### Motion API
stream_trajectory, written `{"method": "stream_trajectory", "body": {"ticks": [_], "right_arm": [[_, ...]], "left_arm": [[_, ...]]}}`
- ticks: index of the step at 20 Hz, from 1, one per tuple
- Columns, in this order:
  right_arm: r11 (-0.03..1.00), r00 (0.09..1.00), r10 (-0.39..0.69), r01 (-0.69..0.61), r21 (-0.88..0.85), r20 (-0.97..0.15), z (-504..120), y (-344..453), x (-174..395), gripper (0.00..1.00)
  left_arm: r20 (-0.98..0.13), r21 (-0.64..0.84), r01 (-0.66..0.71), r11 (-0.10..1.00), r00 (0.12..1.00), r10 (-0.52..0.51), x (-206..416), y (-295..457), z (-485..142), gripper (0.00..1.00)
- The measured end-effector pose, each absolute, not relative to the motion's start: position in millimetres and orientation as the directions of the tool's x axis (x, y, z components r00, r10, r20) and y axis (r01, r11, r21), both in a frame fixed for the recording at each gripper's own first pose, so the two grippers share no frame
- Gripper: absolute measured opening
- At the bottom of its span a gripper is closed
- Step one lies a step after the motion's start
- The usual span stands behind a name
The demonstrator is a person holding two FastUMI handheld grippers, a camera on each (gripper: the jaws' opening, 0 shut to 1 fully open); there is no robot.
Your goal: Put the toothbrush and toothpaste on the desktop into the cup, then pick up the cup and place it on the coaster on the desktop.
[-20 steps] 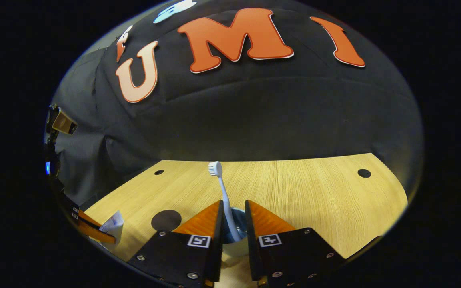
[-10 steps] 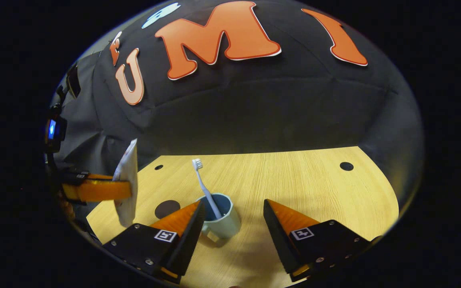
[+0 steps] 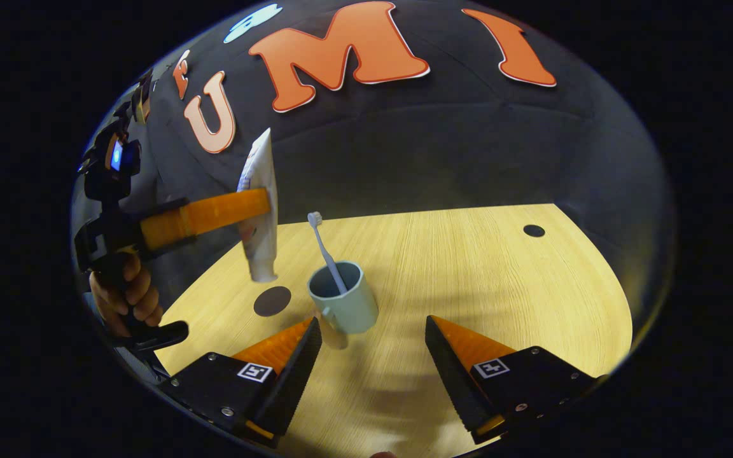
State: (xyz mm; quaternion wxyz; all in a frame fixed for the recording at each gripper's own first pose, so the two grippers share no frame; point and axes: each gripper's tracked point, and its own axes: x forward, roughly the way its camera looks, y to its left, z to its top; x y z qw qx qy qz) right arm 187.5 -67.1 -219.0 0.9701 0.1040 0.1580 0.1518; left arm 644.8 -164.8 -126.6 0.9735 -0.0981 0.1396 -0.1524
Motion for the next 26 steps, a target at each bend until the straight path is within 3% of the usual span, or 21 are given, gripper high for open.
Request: {"method": "stream_trajectory", "body": {"ticks": [7, 20, 26], "right_arm": [[0.935, 0.894, 0.322, -0.248, 0.253, -0.311, -257.9, -92.1, 144.5, 0.99], [0.941, 0.899, 0.312, -0.248, 0.229, -0.306, -270.1, -105.5, 155.0, 0.99], [0.938, 0.891, 0.328, -0.268, 0.218, -0.315, -273.4, -101.8, 150.3, 0.99]], "left_arm": [[-0.116, -0.213, 0.282, 0.936, 0.944, -0.31, 655.9, -193.3, -138.8, 0.1], [-0.122, -0.17, 0.239, 0.956, 0.958, -0.261, 660.6, -203.4, -203.5, 0.15], [-0.161, -0.162, 0.222, 0.962, 0.955, -0.248, 646.6, -195.6, -214.1, 0.49]]}}
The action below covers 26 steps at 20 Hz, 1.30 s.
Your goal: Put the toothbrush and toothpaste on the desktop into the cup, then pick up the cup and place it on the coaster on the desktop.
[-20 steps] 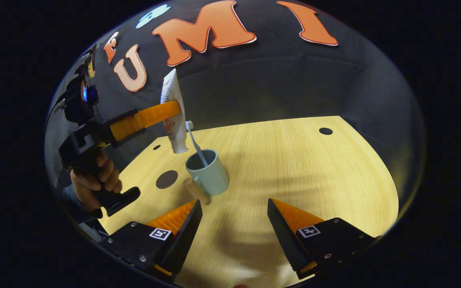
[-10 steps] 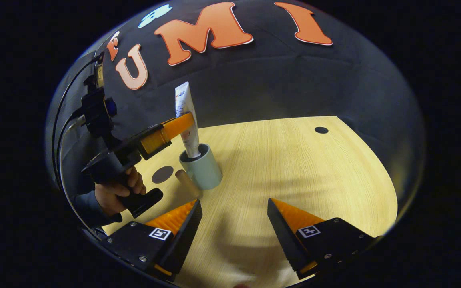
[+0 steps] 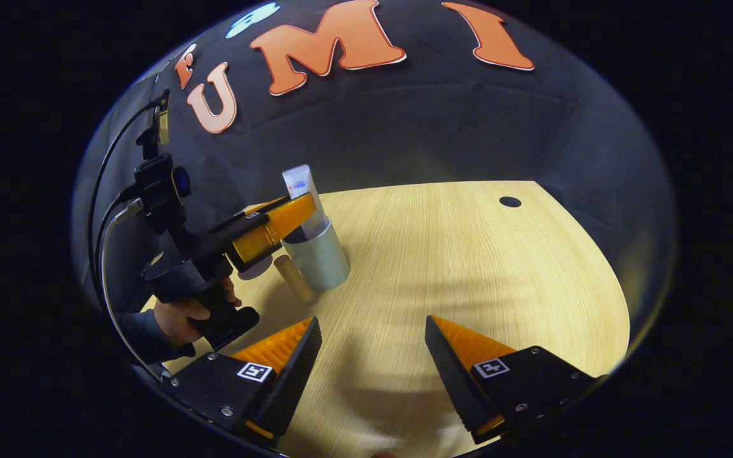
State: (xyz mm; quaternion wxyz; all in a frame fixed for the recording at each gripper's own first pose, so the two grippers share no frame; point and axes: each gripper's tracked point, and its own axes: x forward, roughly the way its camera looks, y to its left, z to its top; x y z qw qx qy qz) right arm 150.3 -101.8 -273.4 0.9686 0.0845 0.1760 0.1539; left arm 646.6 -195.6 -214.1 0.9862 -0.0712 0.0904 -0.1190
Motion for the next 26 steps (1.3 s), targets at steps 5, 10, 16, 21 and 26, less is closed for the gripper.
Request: {"method": "stream_trajectory", "body": {"ticks": [5, 10, 16, 21, 26], "right_arm": [[0.942, 0.903, 0.318, -0.265, 0.208, -0.288, -258.2, -104.7, 144.9, 0.99], [0.949, 0.932, 0.299, -0.269, 0.162, -0.205, -214.0, -101.8, 139.6, 0.99], [0.963, 0.961, 0.269, -0.27, -0.009, -0.058, -133.4, -94.7, 124.9, 0.99], [0.959, 0.959, 0.28, -0.279, -0.05, 0.032, -77.8, -81.0, 107.6, 0.99], [0.959, 0.952, 0.283, -0.278, -0.06, 0.119, -38.3, -75.3, 94.2, 0.99]], "left_arm": [[-0.127, -0.098, 0.222, 0.97, 0.964, -0.233, 627.6, -185.0, -183.0, 0.63], [-0.143, -0.109, 0.147, 0.983, 0.976, -0.162, 597.8, -146.0, -139.6, 0.89], [-0.181, -0.088, 0.018, 0.996, 0.983, -0.033, 558.3, -83.3, -79.6, 0.98], [-0.147, -0.064, -0.097, 0.993, 0.985, 0.087, 510.3, -36.3, -18.4, 0.97], [-0.115, -0.051, -0.184, 0.982, 0.977, 0.177, 471.6, -4.8, 21.8, 0.96]]}}
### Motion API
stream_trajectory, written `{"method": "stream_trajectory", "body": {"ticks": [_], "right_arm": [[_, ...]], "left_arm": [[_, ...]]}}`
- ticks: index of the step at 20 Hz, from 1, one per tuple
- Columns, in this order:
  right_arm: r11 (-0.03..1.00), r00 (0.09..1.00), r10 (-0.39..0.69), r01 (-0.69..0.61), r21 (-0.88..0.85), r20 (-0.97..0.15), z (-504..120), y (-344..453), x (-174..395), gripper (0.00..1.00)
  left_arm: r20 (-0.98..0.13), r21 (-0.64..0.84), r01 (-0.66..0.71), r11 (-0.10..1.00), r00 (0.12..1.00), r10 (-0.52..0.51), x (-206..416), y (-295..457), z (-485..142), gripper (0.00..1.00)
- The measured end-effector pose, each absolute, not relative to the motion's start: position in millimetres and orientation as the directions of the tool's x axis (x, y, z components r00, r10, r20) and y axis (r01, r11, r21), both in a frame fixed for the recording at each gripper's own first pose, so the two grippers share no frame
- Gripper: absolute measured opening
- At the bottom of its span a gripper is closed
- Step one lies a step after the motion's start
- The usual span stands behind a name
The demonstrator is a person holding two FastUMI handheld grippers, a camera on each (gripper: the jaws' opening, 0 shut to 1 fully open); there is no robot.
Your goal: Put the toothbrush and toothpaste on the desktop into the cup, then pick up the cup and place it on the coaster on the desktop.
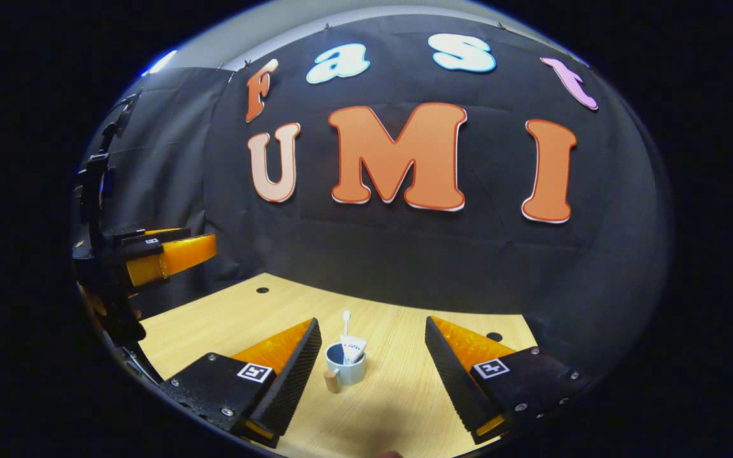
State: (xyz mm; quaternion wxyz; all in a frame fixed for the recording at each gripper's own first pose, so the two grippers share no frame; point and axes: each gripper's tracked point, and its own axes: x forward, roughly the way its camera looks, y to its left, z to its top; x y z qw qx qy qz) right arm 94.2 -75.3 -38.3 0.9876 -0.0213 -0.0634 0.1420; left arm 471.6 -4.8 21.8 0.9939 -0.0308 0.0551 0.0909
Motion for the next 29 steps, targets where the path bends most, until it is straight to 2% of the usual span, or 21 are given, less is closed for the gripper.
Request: {"method": "stream_trajectory", "body": {"ticks": [7, 12, 22, 29], "right_arm": [[0.95, 0.933, 0.303, -0.279, -0.142, 0.196, -1.4, -57.4, 56.6, 0.99], [0.957, 0.932, 0.284, -0.262, -0.121, 0.226, 9.0, -48.7, 38.6, 0.99], [0.982, 0.951, 0.184, -0.168, -0.083, 0.25, 4.4, -67.4, 21.0, 0.99], [0.987, 0.96, 0.159, -0.152, -0.047, 0.229, -1.9, -72.5, 25.8, 0.99]], "left_arm": [[-0.066, -0.027, -0.21, 0.977, 0.976, 0.208, 431.7, 10.9, 57.4, 0.96], [0.012, -0.008, -0.222, 0.975, 0.975, 0.222, 412.4, 21.5, 83.6, 0.96], [0.09, -0.035, -0.196, 0.98, 0.976, 0.198, 414.3, 25.9, 92.8, 0.96], [0.106, -0.025, -0.165, 0.986, 0.98, 0.167, 426.9, 14.5, 91.6, 0.97]]}}
